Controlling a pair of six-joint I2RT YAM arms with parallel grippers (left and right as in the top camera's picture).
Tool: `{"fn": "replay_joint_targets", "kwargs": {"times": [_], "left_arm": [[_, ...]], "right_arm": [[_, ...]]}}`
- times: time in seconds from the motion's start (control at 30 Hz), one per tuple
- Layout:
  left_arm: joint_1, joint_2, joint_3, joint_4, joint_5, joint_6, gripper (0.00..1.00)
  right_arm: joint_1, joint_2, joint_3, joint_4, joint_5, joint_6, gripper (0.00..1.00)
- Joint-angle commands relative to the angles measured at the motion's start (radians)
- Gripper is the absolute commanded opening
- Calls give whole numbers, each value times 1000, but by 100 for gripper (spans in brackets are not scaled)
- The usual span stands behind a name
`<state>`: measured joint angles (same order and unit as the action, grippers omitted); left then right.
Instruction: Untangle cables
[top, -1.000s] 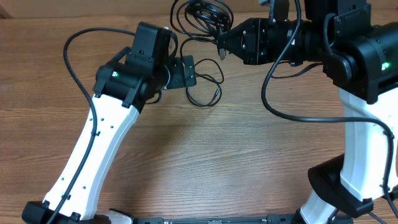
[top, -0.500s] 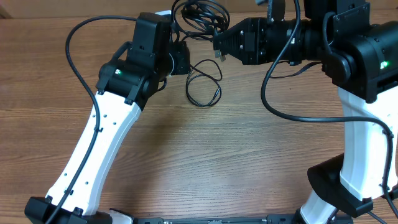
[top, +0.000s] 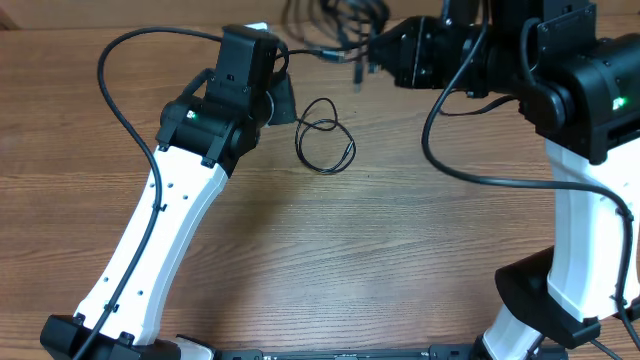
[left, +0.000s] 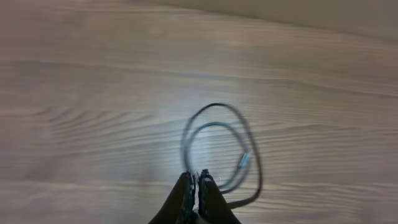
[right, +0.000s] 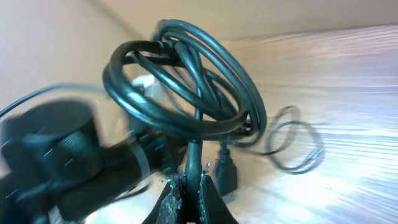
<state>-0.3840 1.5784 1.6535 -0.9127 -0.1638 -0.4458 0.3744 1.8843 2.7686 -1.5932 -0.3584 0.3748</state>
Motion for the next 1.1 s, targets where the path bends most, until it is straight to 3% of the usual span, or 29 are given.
{"fn": "replay_joint_targets", "kwargs": {"times": [0.0, 0.17, 0.33, 0.57, 0.6, 0.63, 0.67, 0.83, 1.07], "left_arm": [[21, 8, 0, -18, -113, -15, 4], [37, 8, 0, -21, -85, -41, 4], [37, 8, 0, 28, 112, -13, 5], [37, 8, 0, 46, 161, -10, 34], [37, 9, 0, 45, 161, -10, 44], [37, 10, 0, 43, 161, -10, 65], [37, 11, 0, 42, 161, -10, 77], [37, 11, 0, 27, 161, -10, 97], [37, 11, 0, 3, 163, -10, 100]], "right_arm": [[-51, -5, 13, 0, 129, 26, 4], [-106, -5, 13, -26, 121, 56, 4], [-115, -5, 13, -40, 95, 55, 4], [-115, -5, 13, -52, 92, 55, 4], [-115, -5, 13, -55, 92, 55, 4], [-115, -5, 13, -58, 92, 55, 4], [-115, -5, 13, -60, 92, 55, 4], [-115, -5, 13, -78, 92, 55, 4], [-115, -5, 13, -86, 92, 55, 4]]}}
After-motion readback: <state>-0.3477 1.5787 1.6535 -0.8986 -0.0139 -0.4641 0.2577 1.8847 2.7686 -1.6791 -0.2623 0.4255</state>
